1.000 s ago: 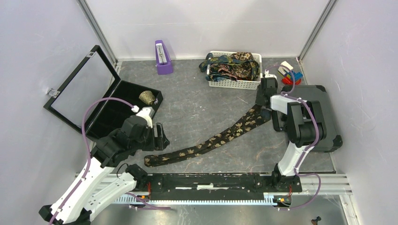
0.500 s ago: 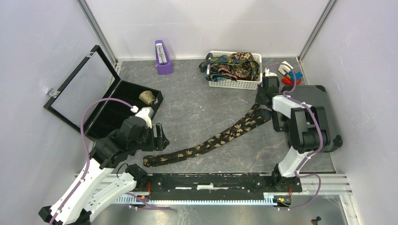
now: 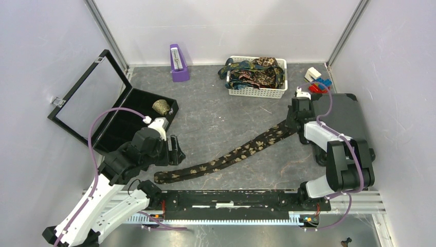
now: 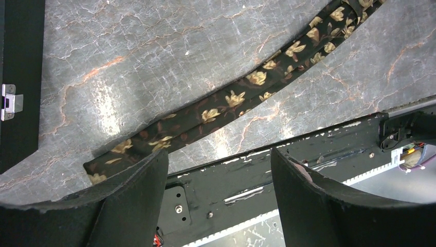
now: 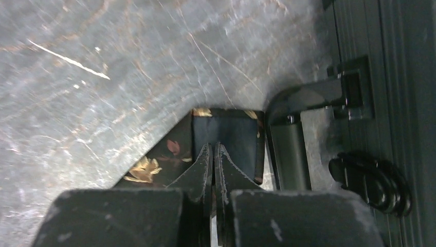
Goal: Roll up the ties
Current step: Flatten out the tie at the center of the board.
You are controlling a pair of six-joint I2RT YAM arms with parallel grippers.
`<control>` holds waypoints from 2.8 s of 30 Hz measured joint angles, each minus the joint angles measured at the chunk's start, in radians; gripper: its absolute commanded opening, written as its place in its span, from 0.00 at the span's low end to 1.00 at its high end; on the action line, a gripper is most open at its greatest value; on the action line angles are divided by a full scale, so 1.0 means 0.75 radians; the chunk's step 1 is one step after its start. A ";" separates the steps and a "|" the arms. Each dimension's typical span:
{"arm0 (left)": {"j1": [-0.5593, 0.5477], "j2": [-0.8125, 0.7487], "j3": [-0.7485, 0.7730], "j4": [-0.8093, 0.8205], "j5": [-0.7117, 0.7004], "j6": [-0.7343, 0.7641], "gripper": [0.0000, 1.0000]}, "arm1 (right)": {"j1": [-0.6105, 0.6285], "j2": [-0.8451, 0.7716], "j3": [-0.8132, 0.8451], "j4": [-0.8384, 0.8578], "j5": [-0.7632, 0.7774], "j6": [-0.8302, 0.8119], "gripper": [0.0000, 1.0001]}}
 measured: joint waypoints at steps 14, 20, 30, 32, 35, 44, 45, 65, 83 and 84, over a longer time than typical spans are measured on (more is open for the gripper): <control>0.000 -0.002 -0.001 0.000 -0.014 0.000 0.79 | -0.026 0.024 -0.070 0.120 0.061 -0.020 0.00; 0.000 -0.003 -0.001 0.000 -0.014 0.000 0.79 | -0.053 0.058 -0.068 0.170 0.045 -0.036 0.36; 0.000 -0.012 -0.001 0.000 -0.013 0.000 0.79 | -0.053 -0.040 -0.065 0.136 -0.016 -0.030 0.91; 0.000 -0.016 -0.001 0.000 -0.013 0.000 0.79 | -0.047 -0.114 -0.065 0.087 -0.016 0.027 0.95; 0.000 -0.019 -0.001 0.000 -0.013 0.000 0.79 | -0.019 -0.233 -0.100 0.061 -0.010 0.140 0.96; 0.000 -0.045 -0.001 0.002 -0.011 0.000 0.80 | 0.037 -0.329 -0.360 0.052 -0.008 0.411 0.85; 0.000 -0.045 -0.001 0.003 -0.011 0.000 0.79 | 0.037 -0.329 -0.378 0.052 -0.007 0.433 0.85; 0.000 -0.032 -0.002 0.009 0.013 0.000 0.79 | -0.031 -0.228 -0.504 0.397 0.063 0.584 0.55; 0.000 -0.008 -0.002 0.009 0.012 0.000 0.79 | -0.098 -0.141 -0.607 0.717 -0.034 0.565 0.17; 0.000 -0.008 -0.002 0.009 0.012 0.000 0.79 | -0.099 -0.138 -0.607 0.720 -0.040 0.563 0.14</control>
